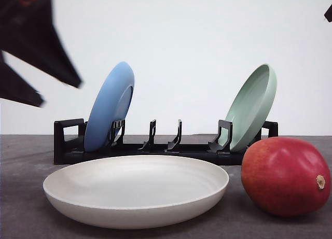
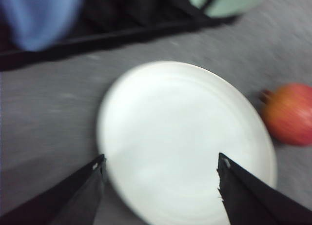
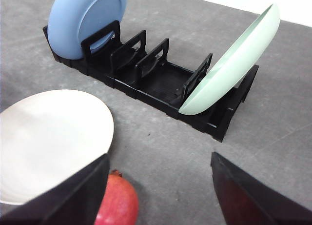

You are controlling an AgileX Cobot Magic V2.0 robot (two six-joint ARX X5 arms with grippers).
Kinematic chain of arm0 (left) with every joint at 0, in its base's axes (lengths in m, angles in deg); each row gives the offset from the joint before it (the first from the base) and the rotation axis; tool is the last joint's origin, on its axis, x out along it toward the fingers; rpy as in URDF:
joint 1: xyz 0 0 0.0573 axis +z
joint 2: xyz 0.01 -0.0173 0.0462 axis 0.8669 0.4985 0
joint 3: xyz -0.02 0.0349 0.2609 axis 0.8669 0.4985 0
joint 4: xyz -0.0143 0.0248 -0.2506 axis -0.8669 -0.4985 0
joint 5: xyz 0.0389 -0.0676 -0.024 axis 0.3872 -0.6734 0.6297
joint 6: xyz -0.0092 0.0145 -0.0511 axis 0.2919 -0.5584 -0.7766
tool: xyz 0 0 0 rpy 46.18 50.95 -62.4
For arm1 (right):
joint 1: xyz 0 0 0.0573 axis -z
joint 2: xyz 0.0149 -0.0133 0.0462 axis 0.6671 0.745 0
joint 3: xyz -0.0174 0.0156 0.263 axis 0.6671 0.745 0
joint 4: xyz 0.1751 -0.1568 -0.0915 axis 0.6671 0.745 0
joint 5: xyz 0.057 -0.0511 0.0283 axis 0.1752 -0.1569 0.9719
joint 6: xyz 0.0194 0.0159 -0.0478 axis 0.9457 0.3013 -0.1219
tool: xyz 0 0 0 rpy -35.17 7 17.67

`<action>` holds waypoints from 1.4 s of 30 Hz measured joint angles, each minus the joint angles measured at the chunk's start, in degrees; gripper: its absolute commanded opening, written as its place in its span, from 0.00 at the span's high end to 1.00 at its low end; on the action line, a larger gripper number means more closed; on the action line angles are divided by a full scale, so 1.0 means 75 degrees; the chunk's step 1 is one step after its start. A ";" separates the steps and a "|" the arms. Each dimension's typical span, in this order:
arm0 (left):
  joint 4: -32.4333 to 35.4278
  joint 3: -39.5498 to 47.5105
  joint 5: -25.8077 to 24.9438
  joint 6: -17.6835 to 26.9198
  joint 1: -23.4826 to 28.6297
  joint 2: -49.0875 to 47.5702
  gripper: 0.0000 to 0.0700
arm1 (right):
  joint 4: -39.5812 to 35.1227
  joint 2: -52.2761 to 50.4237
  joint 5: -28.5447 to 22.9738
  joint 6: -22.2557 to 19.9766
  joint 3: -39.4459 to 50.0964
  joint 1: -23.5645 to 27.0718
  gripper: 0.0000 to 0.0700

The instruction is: Place pomegranate in white plate

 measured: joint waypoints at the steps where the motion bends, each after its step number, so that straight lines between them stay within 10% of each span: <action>1: -0.0155 -0.0010 0.0000 0.0101 0.0245 -0.0132 0.38 | -0.0001 0.0000 0.0002 0.0077 0.0000 0.0000 0.40; 16: -0.1178 -0.0304 -0.0117 0.2074 0.2922 -0.0813 0.38 | 0.0672 0.0925 0.0628 0.1905 -0.0134 -0.0414 0.40; 29: -0.1779 -0.0992 -0.0391 0.2273 0.3258 -0.0459 0.38 | 0.1429 0.4094 -0.0816 0.2597 -0.1649 -0.1980 0.39; 34: -0.1793 -0.1001 -0.0393 0.2273 0.3258 -0.0417 0.38 | 0.1431 0.5029 -0.1181 0.2724 -0.1784 -0.2338 0.10; 42: -0.1790 -0.1001 -0.0393 0.2273 0.3258 -0.0417 0.38 | 0.1430 0.6008 -0.1235 0.2796 -0.1784 -0.2407 0.08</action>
